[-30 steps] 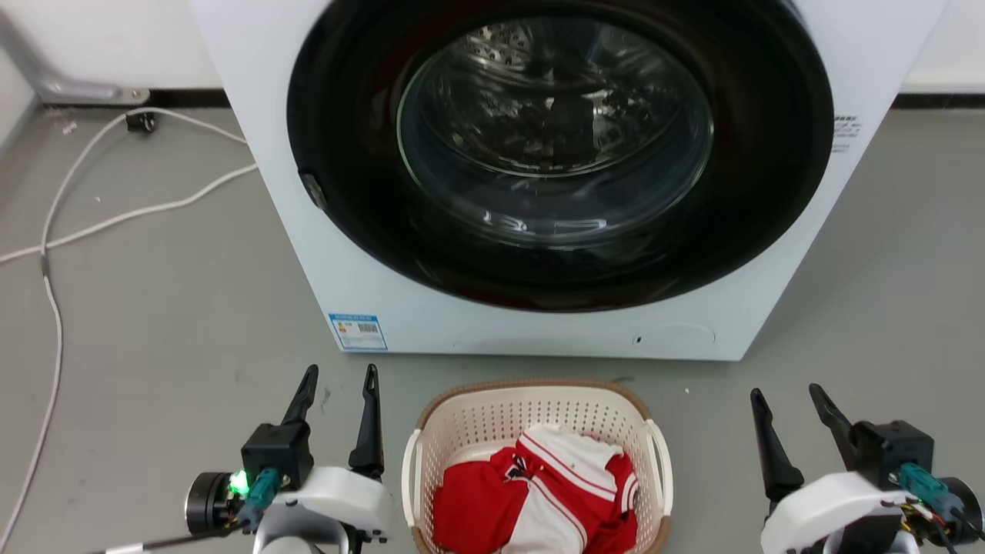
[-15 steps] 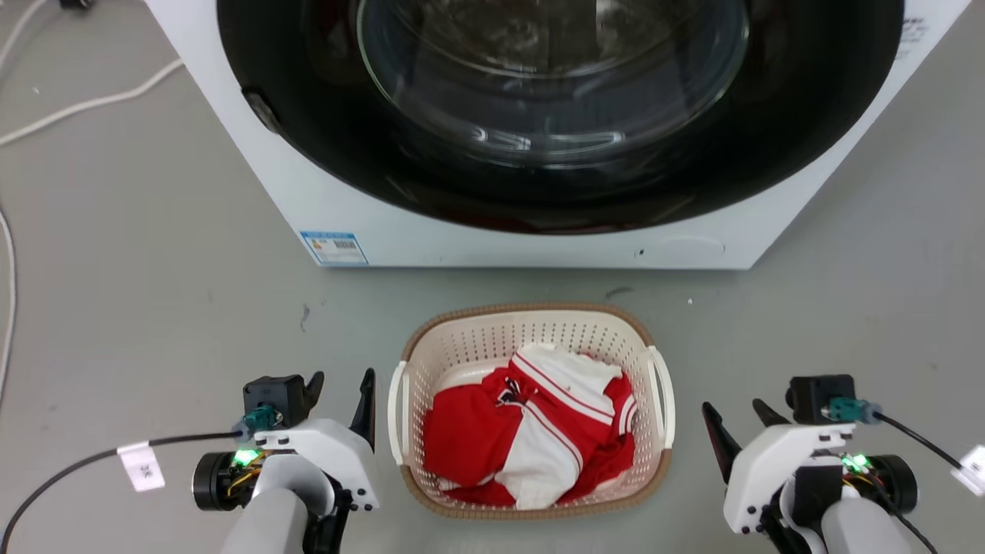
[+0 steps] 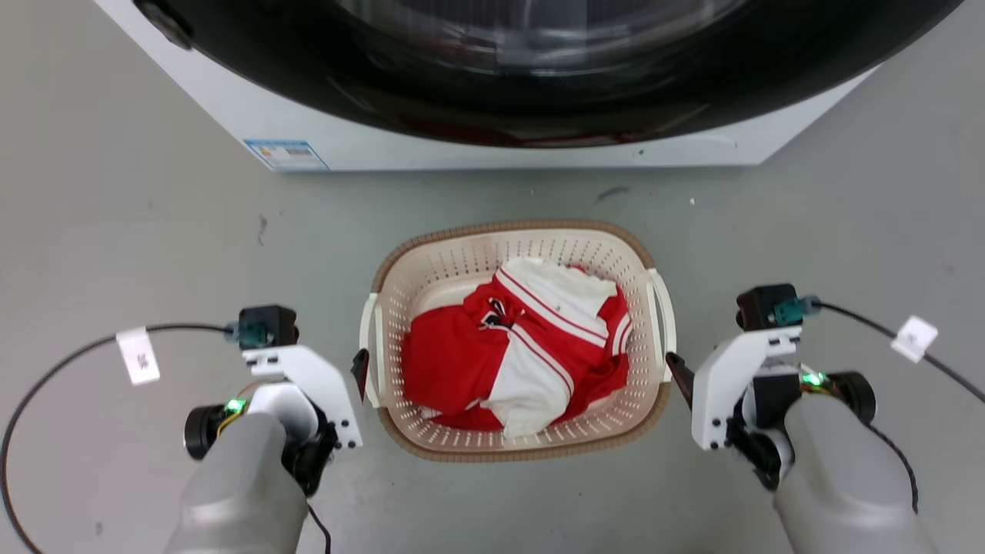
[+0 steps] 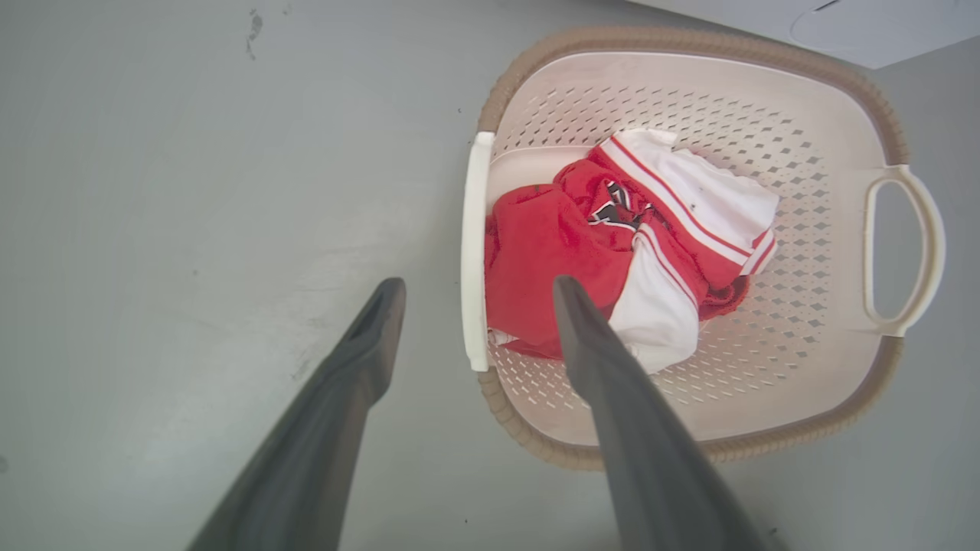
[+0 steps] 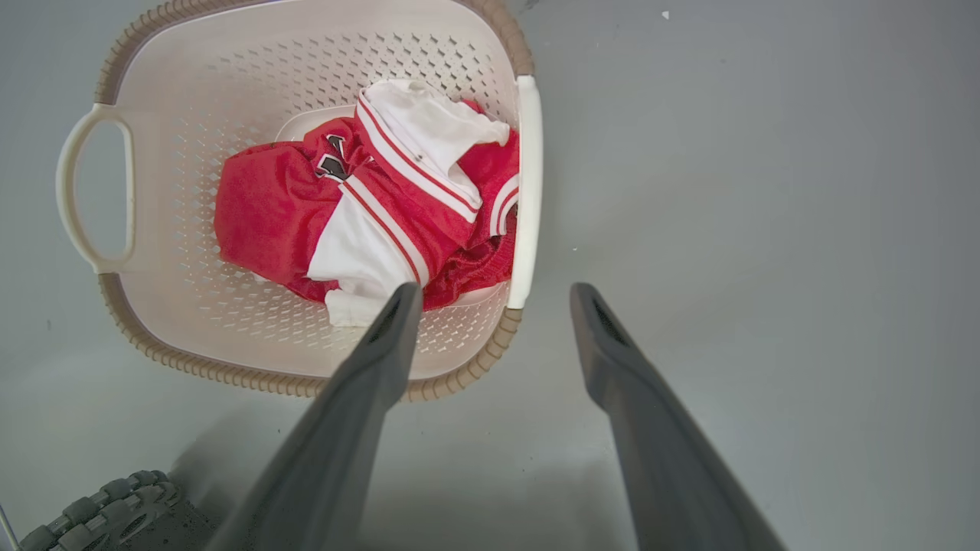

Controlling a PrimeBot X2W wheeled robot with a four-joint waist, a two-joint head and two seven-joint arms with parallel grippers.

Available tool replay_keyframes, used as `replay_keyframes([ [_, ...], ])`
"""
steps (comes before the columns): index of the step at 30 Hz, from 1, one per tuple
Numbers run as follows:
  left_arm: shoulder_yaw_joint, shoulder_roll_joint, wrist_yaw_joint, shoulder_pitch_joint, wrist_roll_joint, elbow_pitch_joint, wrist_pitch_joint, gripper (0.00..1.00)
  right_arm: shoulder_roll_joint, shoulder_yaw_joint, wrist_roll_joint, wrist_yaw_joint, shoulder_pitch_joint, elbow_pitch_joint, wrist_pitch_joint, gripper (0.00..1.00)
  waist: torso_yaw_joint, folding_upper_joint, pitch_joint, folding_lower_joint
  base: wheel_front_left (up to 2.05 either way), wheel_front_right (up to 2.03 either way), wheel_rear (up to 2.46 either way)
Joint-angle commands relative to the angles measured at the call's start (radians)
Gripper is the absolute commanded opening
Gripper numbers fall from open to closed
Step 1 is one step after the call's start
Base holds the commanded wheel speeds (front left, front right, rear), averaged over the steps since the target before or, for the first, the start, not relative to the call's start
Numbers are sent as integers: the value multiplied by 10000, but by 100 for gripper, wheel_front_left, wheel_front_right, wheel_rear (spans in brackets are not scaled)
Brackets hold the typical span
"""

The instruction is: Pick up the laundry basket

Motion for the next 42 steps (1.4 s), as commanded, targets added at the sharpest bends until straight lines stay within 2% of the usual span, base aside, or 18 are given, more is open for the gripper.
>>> replay_keyframes([
  [1, -206, 21, -23, -349, -164, 114, 245, 100, 18, 88, 42, -7, -469, 301, 31, 100, -124, -1, 550, -1, 0, 0, 0],
  [8, -1333, 390, -23, -1325, -1246, 209, 1696, 100, 17, 485, 379, -7, -2059, 1847, 371, 100, -167, -1, 1368, -1, 0, 0, 0],
  [16, -2139, 934, -25, -2265, -2110, 461, 2508, 100, 17, 1203, 854, -7, -3512, 3046, 575, 100, -305, -1, 2221, -1, 0, 0, 0],
  [29, -2877, 1403, -26, -3657, -2489, 1219, 2480, 100, 20, 2184, 1901, -7, -4991, 3981, 440, 100, -543, -1, 3476, -1, 0, 0, 0],
  [40, -3301, 1232, -27, -4332, -2678, 1715, 2208, 100, 20, 2935, 2715, -7, -5494, 4347, 288, 100, -504, -1, 4054, -1, 0, 0, 0],
  [41, -3320, 1214, -27, -4373, -2731, 1752, 2182, 70, 19, 2987, 2768, -7, -5545, 4379, 241, 100, -504, -1, 4069, -1, 0, 0, 0],
  [42, -3373, 1149, -27, -4394, -2752, 1773, 2274, 22, 17, 3054, 2880, -7, -5534, 4410, 324, 48, -491, -1, 4071, -1, 0, 0, 0],
])
